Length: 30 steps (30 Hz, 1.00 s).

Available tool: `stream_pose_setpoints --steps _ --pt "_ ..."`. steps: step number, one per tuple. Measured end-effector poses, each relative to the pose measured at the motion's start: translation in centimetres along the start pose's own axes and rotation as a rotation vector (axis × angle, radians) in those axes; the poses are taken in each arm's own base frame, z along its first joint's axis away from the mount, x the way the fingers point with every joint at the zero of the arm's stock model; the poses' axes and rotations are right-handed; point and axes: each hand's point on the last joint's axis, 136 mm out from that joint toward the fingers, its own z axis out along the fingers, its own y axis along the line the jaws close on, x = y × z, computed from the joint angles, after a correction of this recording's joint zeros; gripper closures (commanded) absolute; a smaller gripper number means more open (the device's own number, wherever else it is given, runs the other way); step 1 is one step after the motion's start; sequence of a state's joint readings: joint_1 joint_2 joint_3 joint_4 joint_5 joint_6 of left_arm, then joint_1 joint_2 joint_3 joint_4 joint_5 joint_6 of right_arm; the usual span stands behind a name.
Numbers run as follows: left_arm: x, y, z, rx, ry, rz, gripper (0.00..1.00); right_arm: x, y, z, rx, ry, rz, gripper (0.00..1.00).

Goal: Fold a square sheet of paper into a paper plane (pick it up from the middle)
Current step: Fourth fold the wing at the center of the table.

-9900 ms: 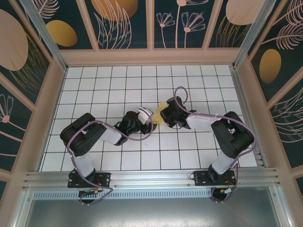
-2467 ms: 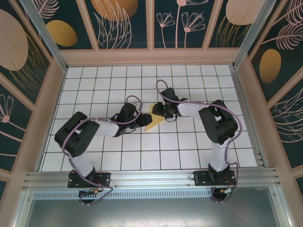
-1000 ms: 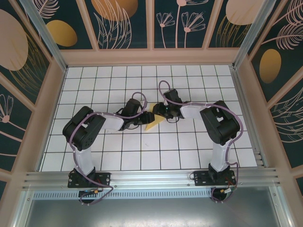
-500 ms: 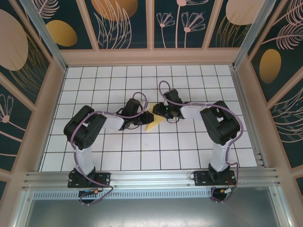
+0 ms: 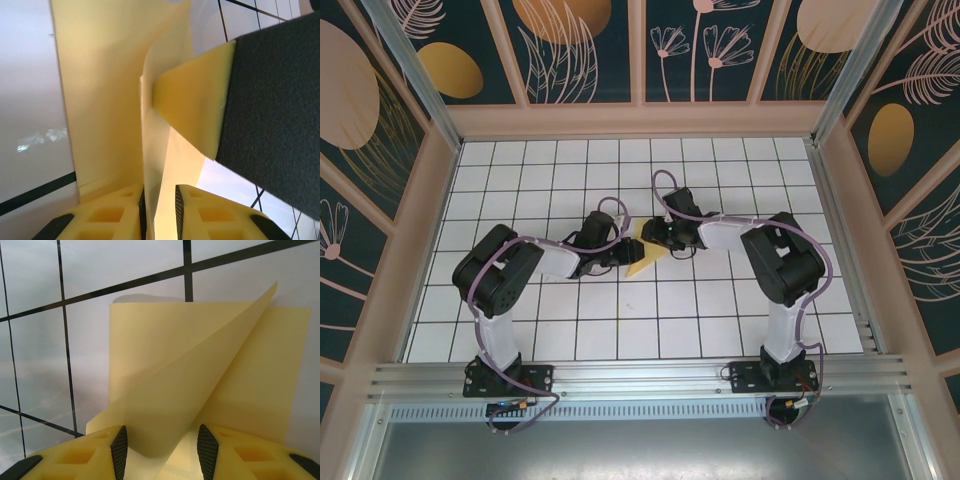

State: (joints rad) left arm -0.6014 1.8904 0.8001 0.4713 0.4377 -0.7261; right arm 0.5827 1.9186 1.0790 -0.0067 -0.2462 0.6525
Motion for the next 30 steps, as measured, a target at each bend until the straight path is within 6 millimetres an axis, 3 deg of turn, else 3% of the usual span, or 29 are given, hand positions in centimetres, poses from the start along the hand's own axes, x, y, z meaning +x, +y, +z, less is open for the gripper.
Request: stream_pose_setpoints --steps 13,25,30 --pt "1.2 0.1 -1.6 0.007 -0.004 -0.028 0.72 0.0 0.1 0.3 0.047 0.005 -0.007 0.5" --pt "1.1 -0.2 -1.7 0.014 -0.005 -0.033 0.84 -0.1 0.1 0.5 0.059 0.01 -0.007 0.5" --pt "1.3 -0.1 -1.7 0.01 -0.001 -0.023 0.78 -0.1 0.2 0.7 0.08 0.011 -0.012 0.5"
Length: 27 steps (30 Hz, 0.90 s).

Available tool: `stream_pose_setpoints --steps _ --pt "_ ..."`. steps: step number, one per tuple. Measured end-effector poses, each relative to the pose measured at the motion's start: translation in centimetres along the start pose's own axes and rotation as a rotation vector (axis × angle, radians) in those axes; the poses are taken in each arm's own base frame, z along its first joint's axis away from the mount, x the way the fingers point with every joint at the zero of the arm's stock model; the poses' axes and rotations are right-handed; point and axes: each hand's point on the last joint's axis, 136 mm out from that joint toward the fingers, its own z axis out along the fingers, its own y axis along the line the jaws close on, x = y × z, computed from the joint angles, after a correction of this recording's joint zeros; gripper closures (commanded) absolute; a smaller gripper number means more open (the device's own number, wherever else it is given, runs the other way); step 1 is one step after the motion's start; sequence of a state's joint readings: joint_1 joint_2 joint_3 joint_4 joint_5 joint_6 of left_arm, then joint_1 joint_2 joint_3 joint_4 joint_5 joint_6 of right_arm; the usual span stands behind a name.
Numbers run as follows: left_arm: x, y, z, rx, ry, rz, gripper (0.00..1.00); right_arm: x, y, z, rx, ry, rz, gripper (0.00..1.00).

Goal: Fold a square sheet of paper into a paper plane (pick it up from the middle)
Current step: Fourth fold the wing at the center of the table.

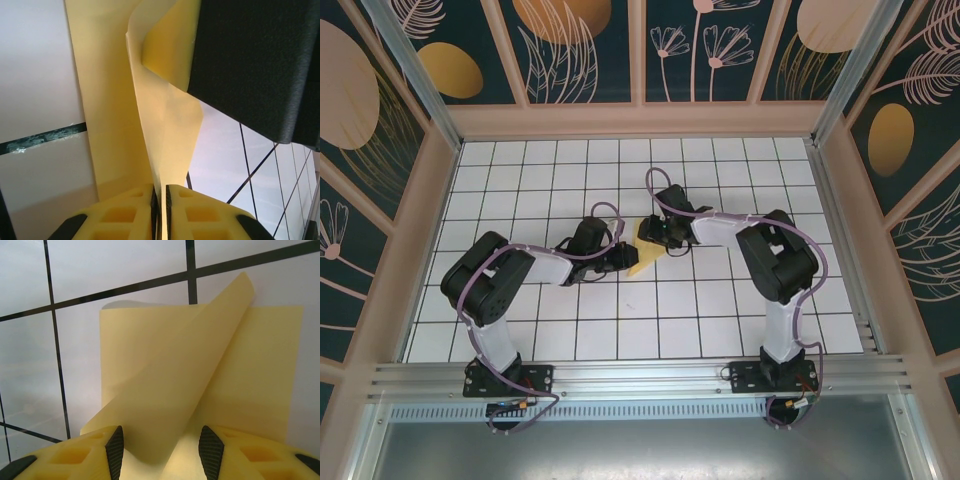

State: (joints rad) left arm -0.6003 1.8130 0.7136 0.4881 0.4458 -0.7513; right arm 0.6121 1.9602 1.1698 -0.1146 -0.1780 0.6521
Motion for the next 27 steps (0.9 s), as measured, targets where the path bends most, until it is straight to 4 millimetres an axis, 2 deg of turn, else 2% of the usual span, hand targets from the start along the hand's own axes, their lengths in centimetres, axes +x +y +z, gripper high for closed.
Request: stream_pose_setpoints --steps 4,7,12,15,27 --pt "0.5 0.5 -0.1 -0.021 0.015 0.009 0.69 -0.1 0.1 0.2 0.026 -0.006 -0.008 0.5" --pt "0.4 0.6 -1.0 -0.045 0.008 0.014 0.66 -0.1 0.1 0.3 0.048 -0.011 -0.013 0.5" --pt "-2.2 -1.2 -3.5 -0.049 -0.098 0.042 0.67 -0.1 0.0 0.4 0.08 -0.017 -0.022 0.5" --pt "-3.3 -1.8 -4.3 -0.044 -0.142 0.048 0.7 -0.1 0.0 0.5 0.097 -0.02 -0.027 0.5" --pt "-1.7 -1.1 -2.0 0.009 -0.067 -0.006 0.79 -0.1 0.1 0.6 0.119 -0.02 -0.033 0.47"
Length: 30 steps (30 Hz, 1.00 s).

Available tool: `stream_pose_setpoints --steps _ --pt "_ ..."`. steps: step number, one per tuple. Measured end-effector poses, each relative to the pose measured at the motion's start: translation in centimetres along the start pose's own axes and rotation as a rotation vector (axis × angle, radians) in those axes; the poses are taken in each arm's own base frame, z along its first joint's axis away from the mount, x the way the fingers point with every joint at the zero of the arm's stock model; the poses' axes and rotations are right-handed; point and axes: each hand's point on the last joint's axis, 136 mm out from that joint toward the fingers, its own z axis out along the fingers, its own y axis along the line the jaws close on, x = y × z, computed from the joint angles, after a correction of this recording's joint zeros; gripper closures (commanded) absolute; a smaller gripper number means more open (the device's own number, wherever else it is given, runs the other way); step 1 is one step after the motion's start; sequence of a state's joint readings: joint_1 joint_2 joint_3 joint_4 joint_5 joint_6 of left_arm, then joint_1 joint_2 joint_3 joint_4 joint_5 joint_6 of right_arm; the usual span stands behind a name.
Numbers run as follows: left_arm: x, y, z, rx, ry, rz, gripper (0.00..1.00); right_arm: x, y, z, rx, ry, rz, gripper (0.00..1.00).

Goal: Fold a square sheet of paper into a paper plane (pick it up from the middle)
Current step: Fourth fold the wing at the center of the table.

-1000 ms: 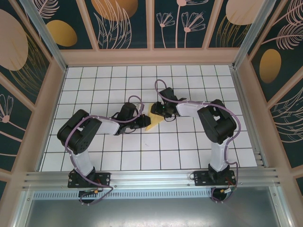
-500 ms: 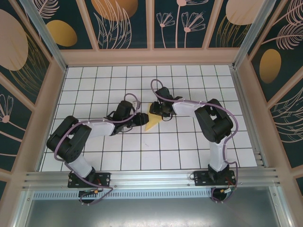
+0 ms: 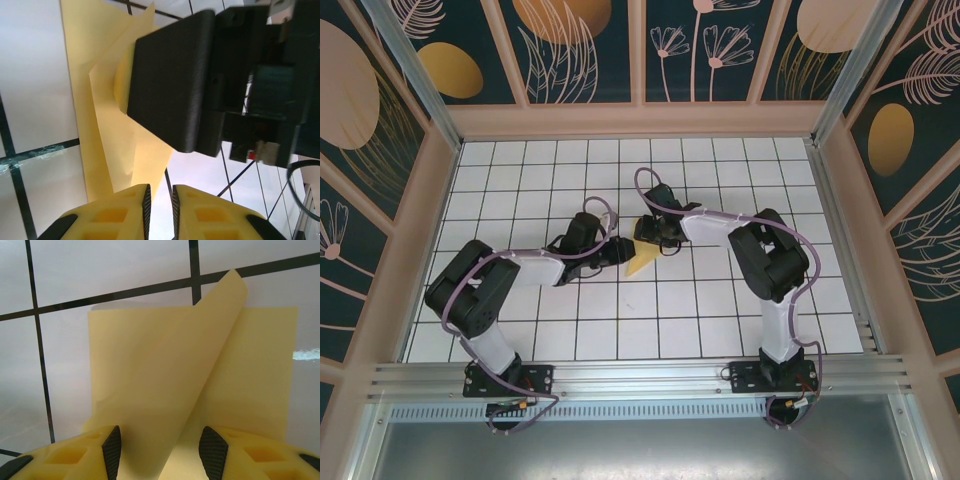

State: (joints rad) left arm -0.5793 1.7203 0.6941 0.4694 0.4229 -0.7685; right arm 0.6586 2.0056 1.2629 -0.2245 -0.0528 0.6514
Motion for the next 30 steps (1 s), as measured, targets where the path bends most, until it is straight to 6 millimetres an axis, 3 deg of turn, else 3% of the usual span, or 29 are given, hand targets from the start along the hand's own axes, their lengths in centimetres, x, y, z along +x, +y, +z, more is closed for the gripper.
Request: stream_pose_setpoints --steps 8,21,30 --pt "1.8 1.8 1.4 -0.023 0.068 -0.034 0.82 0.0 0.0 0.0 0.0 0.0 -0.004 0.47" --pt "1.7 2.2 1.4 -0.043 0.059 -0.037 0.82 0.1 -0.1 0.2 0.01 0.009 -0.011 0.47" --pt "0.0 0.3 0.3 -0.009 0.0 -0.03 0.79 0.1 -0.2 0.4 0.021 0.014 -0.011 0.47"
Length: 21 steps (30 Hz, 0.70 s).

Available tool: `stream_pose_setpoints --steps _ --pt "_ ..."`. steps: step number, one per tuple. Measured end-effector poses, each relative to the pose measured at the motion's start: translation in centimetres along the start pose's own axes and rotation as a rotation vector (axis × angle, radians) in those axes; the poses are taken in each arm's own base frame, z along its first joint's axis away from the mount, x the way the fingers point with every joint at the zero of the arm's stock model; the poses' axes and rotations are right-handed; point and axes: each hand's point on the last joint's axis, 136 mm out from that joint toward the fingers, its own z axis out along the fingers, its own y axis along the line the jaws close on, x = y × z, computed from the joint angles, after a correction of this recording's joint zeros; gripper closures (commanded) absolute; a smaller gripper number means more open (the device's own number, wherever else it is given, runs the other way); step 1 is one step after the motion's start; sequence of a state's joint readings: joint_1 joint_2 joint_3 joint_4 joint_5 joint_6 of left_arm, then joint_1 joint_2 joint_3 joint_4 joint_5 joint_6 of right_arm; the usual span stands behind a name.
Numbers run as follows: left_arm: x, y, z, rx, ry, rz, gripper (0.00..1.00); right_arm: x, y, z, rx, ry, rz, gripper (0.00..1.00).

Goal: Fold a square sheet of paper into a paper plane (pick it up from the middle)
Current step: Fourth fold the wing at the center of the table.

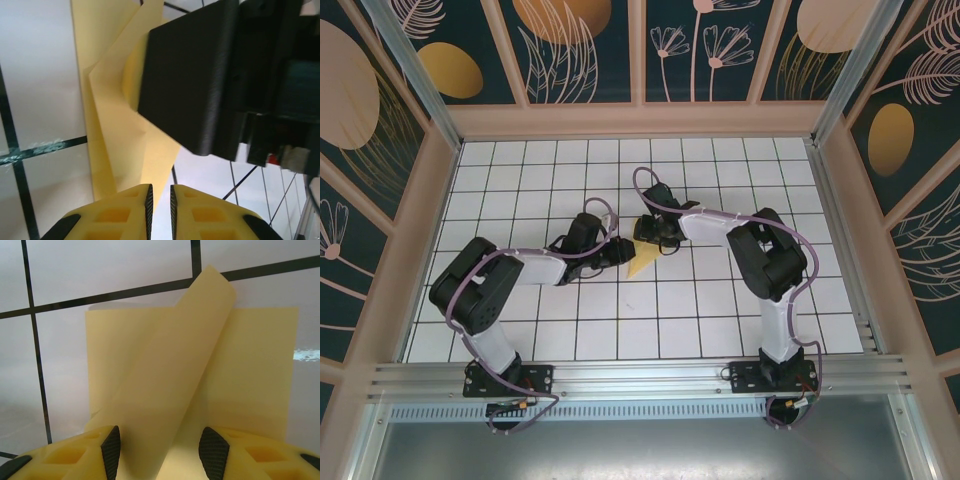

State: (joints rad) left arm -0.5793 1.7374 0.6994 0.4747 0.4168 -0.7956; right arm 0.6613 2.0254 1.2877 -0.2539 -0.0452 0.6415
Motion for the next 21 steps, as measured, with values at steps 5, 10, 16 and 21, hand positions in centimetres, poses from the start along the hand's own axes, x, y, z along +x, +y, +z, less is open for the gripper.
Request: stream_pose_setpoints --steps 5,10,16,21 --pt "0.0 -0.2 0.0 0.012 0.002 -0.01 0.79 0.0 0.0 0.0 0.0 0.0 0.0 0.46" --pt "0.5 0.1 0.5 0.018 0.023 -0.02 0.79 0.0 0.0 0.1 0.003 0.003 0.0 0.46" --pt "1.2 0.7 1.0 0.014 0.053 -0.034 0.81 0.1 -0.1 0.2 0.012 0.014 0.002 0.47" --pt "0.9 0.8 1.2 0.005 0.049 -0.035 0.83 0.1 -0.1 0.3 0.015 0.016 0.005 0.46"
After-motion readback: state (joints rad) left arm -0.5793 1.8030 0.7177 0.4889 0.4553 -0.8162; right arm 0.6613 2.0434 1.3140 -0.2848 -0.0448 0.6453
